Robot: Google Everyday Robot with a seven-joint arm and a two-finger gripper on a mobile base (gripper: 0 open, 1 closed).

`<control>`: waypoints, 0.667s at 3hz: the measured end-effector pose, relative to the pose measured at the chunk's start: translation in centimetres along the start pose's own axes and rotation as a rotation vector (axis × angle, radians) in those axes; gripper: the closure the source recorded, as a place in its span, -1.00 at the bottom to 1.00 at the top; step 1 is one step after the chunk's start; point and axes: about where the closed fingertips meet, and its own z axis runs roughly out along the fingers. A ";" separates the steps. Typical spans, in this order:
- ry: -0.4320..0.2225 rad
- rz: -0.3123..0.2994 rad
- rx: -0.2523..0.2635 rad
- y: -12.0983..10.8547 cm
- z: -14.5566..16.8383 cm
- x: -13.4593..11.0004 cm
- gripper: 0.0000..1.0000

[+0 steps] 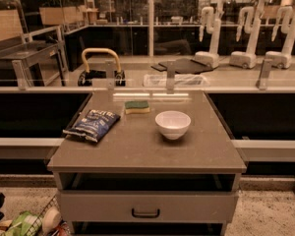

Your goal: Pick green can from bottom drawer and place on counter

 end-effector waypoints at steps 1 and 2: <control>-0.033 -0.019 0.073 0.2 -5.8 -13.7 1.00; -0.027 -0.059 0.160 -0.6 -9.3 -22.7 1.00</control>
Offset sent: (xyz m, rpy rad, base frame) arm 0.0918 -0.1477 0.3224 -0.0980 -0.1063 -0.2597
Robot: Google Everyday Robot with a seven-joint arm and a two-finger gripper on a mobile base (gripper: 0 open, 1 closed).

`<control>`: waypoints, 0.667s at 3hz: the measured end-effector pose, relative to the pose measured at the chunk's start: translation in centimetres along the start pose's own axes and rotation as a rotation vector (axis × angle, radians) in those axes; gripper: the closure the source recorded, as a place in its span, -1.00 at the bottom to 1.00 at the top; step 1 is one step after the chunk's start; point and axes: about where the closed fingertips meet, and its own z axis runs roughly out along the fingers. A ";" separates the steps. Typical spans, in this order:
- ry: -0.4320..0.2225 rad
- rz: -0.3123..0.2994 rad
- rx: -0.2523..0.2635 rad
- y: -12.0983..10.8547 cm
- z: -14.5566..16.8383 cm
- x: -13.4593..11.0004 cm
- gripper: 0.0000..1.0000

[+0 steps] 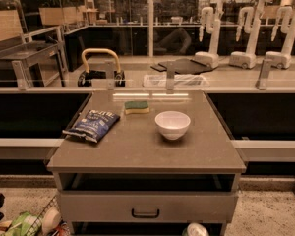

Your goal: Pick green can from bottom drawer and place on counter

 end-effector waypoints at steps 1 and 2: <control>0.020 0.005 0.090 -2.4 -2.2 -8.7 1.00; 0.013 0.002 0.094 -2.5 -2.2 -9.1 1.00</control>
Offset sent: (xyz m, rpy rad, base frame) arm 0.0285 -0.0282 0.0656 -0.0380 0.0136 -0.0679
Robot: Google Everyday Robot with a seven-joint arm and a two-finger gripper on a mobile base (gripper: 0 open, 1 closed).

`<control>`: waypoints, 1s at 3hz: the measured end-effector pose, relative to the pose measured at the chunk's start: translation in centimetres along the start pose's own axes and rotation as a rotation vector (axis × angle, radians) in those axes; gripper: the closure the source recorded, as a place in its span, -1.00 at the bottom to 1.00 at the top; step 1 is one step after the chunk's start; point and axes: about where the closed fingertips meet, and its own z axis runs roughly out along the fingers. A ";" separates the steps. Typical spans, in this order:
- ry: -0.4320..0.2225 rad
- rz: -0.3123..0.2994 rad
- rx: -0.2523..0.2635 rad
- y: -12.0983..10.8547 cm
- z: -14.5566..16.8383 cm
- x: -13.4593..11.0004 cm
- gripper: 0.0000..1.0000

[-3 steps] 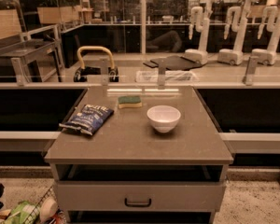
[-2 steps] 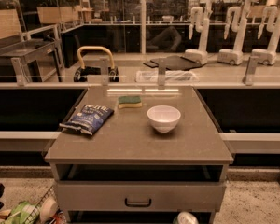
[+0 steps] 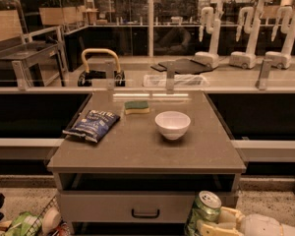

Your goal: Pick green can from bottom drawer and place on counter

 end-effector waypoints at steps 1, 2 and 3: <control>-0.016 0.002 0.067 -2.4 -1.5 -4.7 1.00; -0.044 -0.001 0.177 -6.6 -3.6 -12.9 1.00; -0.089 -0.011 0.284 -11.0 -5.6 -19.7 1.00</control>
Offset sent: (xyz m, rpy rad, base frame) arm 0.1388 -0.1342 0.2146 -0.0131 -0.0560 -0.3514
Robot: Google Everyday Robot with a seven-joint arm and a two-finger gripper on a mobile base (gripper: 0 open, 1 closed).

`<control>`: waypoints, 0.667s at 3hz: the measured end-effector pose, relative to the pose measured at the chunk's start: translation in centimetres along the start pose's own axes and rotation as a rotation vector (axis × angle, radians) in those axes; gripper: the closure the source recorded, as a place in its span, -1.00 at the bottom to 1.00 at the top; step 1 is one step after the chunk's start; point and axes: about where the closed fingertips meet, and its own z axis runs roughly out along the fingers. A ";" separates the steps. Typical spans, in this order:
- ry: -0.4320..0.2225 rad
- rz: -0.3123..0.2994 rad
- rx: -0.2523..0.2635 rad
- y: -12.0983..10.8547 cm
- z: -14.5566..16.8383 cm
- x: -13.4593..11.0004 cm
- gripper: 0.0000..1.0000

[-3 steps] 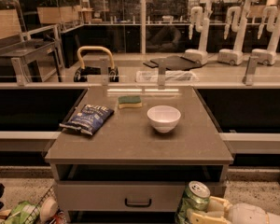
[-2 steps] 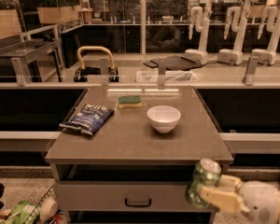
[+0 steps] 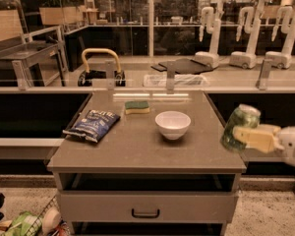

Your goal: Pick green can from bottom drawer and place on counter

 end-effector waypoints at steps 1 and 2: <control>-0.046 -0.011 0.115 -4.7 1.2 -4.8 1.00; -0.075 -0.028 0.234 -8.7 4.2 -7.2 1.00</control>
Offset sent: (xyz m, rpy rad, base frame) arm 0.1799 -0.0656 0.0690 -0.0301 -0.1004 -0.4714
